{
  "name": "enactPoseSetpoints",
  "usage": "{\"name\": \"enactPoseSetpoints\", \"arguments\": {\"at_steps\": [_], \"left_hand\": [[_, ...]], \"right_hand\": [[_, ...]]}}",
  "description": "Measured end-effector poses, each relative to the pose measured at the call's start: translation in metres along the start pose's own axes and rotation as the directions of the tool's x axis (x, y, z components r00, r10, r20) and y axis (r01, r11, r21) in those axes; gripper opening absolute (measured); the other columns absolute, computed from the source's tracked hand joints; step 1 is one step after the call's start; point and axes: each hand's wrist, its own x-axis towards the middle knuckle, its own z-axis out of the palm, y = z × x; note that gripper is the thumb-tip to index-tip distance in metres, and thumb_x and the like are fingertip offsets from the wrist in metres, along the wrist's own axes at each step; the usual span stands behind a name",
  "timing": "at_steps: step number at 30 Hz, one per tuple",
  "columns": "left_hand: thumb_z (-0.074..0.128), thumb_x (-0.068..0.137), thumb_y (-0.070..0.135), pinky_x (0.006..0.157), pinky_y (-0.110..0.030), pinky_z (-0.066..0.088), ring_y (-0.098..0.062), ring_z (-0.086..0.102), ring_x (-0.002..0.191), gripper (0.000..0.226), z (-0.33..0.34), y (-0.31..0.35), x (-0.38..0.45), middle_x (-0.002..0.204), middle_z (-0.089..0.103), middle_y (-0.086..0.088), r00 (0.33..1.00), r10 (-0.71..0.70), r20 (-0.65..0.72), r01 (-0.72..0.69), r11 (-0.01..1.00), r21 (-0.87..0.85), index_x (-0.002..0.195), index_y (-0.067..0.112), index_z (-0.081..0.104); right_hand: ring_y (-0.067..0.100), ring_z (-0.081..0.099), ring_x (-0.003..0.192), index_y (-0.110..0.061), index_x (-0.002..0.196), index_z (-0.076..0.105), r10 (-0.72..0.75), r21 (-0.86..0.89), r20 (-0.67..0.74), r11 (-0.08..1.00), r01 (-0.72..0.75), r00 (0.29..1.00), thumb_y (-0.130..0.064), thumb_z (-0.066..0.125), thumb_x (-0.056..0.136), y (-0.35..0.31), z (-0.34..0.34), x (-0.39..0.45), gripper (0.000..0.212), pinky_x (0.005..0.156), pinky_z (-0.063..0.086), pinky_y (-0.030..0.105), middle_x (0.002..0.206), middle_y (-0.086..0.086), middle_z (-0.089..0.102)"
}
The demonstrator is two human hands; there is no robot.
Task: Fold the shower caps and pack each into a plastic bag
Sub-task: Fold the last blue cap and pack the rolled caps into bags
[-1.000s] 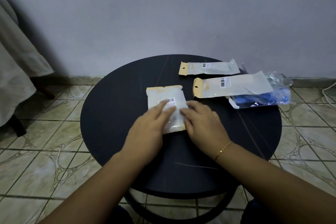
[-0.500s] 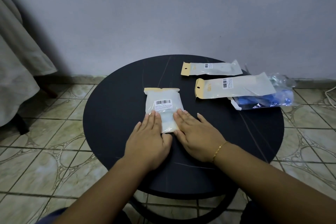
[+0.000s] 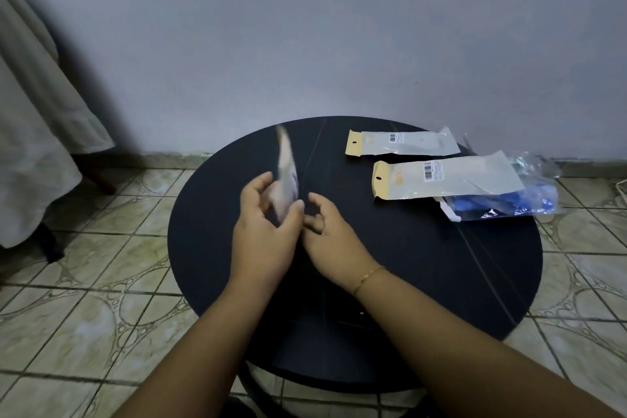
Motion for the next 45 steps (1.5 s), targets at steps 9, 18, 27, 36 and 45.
{"name": "enactPoseSetpoints", "arguments": {"at_steps": [9, 18, 27, 36, 45], "left_hand": [[0.011, 0.097, 0.053, 0.117, -0.041, -0.003, -0.013, -0.005, 0.145, 0.055, 0.009, -0.034, 0.045, 0.158, 0.013, 0.007, 0.906, -0.1, 0.412, -0.203, 0.752, 0.628, 0.142, 0.034, 0.036], [0.018, 0.098, 0.045, 0.113, -0.044, -0.015, -0.016, -0.018, 0.143, 0.049, 0.014, -0.039, 0.067, 0.159, 0.006, 0.004, 0.956, -0.021, 0.291, -0.2, 0.681, 0.704, 0.137, 0.031, 0.044], [0.024, 0.099, 0.042, 0.113, -0.042, -0.014, -0.012, -0.015, 0.144, 0.046, 0.057, -0.015, 0.037, 0.158, 0.007, 0.008, 0.874, 0.092, 0.477, -0.394, 0.71, 0.584, 0.14, 0.03, 0.04], [0.026, 0.097, 0.052, 0.098, -0.037, 0.021, -0.019, 0.034, 0.128, 0.042, 0.055, 0.0, 0.035, 0.134, 0.051, 0.013, 0.897, -0.011, 0.442, -0.24, 0.827, 0.508, 0.125, 0.036, 0.054], [0.049, 0.092, 0.021, 0.098, -0.033, 0.028, -0.018, 0.036, 0.126, 0.045, 0.047, -0.014, 0.028, 0.144, 0.039, 0.009, 0.856, 0.259, 0.447, -0.505, 0.601, 0.619, 0.134, 0.036, 0.048]], "right_hand": [[0.018, 0.044, 0.127, -0.016, 0.139, 0.038, 0.138, -0.192, -0.141, 0.968, -0.164, 0.98, -0.014, 0.046, 0.093, 0.009, -0.012, 0.038, 0.047, 0.1, 0.035, 0.026, 0.139, 0.003, 0.046], [0.022, 0.019, 0.138, -0.023, 0.135, 0.041, -0.224, -0.903, -0.204, 0.419, -0.095, 0.953, -0.029, 0.044, 0.092, 0.031, -0.061, 0.03, 0.043, 0.109, 0.015, 0.036, 0.148, 0.003, 0.031], [0.023, 0.029, 0.133, -0.02, 0.134, 0.037, -0.097, -0.904, -0.164, 0.413, -0.11, 0.982, -0.038, 0.035, 0.094, 0.036, -0.053, 0.024, 0.044, 0.114, 0.001, 0.048, 0.139, 0.006, 0.042], [0.027, 0.061, 0.083, -0.013, 0.087, 0.066, -0.326, -0.575, -0.038, 0.78, 0.246, 0.945, -0.014, 0.035, 0.077, 0.017, -0.053, -0.012, 0.033, 0.074, 0.052, 0.038, 0.089, 0.009, 0.067], [0.021, 0.044, 0.119, -0.025, 0.128, 0.045, -0.22, -0.9, -0.139, 0.435, -0.03, 0.966, -0.025, 0.042, 0.087, 0.019, -0.069, -0.039, 0.041, 0.101, 0.017, 0.04, 0.128, -0.002, 0.054]]}}
